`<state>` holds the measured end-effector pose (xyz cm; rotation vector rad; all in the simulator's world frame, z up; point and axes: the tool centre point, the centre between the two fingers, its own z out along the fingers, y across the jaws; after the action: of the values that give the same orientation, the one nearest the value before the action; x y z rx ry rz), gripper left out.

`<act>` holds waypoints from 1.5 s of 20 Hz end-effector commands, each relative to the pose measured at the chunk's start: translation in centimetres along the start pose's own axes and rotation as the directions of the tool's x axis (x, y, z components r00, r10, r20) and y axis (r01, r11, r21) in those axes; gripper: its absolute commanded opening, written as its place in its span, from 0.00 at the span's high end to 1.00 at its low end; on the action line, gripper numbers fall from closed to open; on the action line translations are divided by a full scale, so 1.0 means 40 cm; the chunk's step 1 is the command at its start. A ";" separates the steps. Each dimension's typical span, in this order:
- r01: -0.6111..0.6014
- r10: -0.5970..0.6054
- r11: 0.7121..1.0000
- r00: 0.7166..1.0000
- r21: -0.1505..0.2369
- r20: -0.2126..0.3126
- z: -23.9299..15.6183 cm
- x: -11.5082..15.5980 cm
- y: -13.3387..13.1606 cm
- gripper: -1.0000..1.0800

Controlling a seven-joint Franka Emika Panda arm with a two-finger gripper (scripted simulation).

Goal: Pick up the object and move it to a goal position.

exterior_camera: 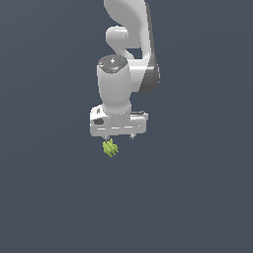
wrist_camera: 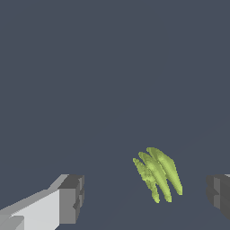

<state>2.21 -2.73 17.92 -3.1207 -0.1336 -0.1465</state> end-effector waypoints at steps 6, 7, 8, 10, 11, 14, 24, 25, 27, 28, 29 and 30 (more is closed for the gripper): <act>0.172 -0.172 0.985 0.985 -0.002 0.033 0.068 -0.035 0.051 0.04; 0.196 -0.195 0.981 0.980 -0.001 0.038 0.077 -0.040 0.058 0.04; 0.219 -0.219 0.976 0.975 0.000 0.042 0.086 -0.045 0.065 0.04; 0.266 -0.266 0.964 0.963 0.003 0.051 0.105 -0.056 0.078 0.04; 0.289 -0.289 0.957 0.956 0.005 0.055 0.114 -0.061 0.084 0.04; 0.351 -0.351 0.936 0.934 0.012 0.066 0.138 -0.076 0.101 0.04; 0.475 -0.476 0.879 0.875 0.033 0.085 0.188 -0.109 0.135 0.04; 0.481 -0.482 0.876 0.872 0.035 0.085 0.191 -0.111 0.137 0.04; 0.489 -0.491 0.871 0.867 0.036 0.086 0.195 -0.114 0.139 0.04; 0.492 -0.493 0.870 0.865 0.037 0.087 0.196 -0.114 0.140 0.04; 0.494 -0.495 0.869 0.865 0.037 0.087 0.196 -0.115 0.140 0.04; 0.494 -0.496 0.868 0.864 0.037 0.087 0.197 -0.115 0.140 0.04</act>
<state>-1.13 -8.55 9.64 -3.0013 -0.9285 -0.0004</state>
